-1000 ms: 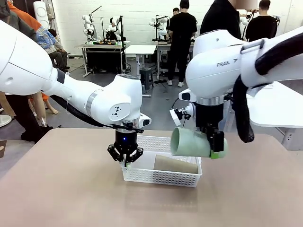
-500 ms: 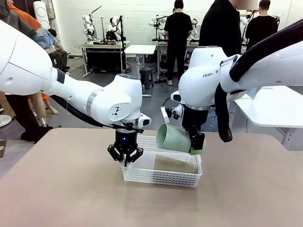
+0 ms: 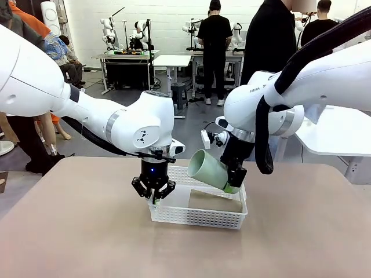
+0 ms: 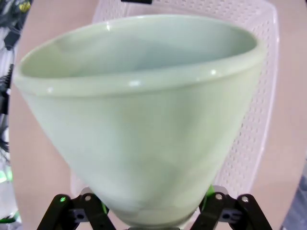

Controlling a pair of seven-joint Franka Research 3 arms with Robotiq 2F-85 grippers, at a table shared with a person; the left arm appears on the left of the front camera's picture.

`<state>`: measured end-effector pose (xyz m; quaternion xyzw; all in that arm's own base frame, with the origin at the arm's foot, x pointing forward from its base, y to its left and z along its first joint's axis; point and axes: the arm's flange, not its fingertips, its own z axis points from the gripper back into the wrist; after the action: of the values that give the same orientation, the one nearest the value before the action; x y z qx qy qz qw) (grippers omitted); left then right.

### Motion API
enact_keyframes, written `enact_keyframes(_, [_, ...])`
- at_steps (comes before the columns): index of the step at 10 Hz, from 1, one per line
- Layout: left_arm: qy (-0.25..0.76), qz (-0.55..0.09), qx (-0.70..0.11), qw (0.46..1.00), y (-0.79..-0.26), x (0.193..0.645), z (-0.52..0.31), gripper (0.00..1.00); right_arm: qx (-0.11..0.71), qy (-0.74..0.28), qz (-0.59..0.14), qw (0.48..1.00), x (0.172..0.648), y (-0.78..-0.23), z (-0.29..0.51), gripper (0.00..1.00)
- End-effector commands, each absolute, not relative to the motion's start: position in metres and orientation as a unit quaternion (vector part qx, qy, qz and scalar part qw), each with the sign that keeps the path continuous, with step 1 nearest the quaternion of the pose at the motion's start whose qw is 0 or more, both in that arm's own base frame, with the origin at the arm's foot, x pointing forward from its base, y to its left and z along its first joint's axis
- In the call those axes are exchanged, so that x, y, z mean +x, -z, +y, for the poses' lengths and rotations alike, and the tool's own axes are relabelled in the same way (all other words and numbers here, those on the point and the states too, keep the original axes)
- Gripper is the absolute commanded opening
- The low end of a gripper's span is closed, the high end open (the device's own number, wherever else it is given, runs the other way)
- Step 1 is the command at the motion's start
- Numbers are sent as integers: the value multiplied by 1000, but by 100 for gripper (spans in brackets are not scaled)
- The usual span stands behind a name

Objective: Clean and organize the cups into the basket.
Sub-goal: Pick up the Reusable plastic cup from the right side of the table and stack it inside the Organizing basket in the center of the table.

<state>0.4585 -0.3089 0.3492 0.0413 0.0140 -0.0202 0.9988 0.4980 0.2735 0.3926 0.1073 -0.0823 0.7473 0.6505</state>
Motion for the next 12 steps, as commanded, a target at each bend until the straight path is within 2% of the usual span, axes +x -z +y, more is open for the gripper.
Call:
enact_keyframes(1, [25,14,47,999,-345,457,-308,0,133,-747,-96,645,504,-383,267,79])
enact_keyframes(8, [25,14,47,999,-345,457,-308,0,146,-747,-87,643,522,-343,251,79])
enact_keyframes(10, [25,14,47,999,-345,457,-308,0,150,-747,-90,642,523,-342,252,99])
enact_keyframes(12, [25,14,47,999,-345,457,-308,0,151,-748,-93,640,522,-340,253,100])
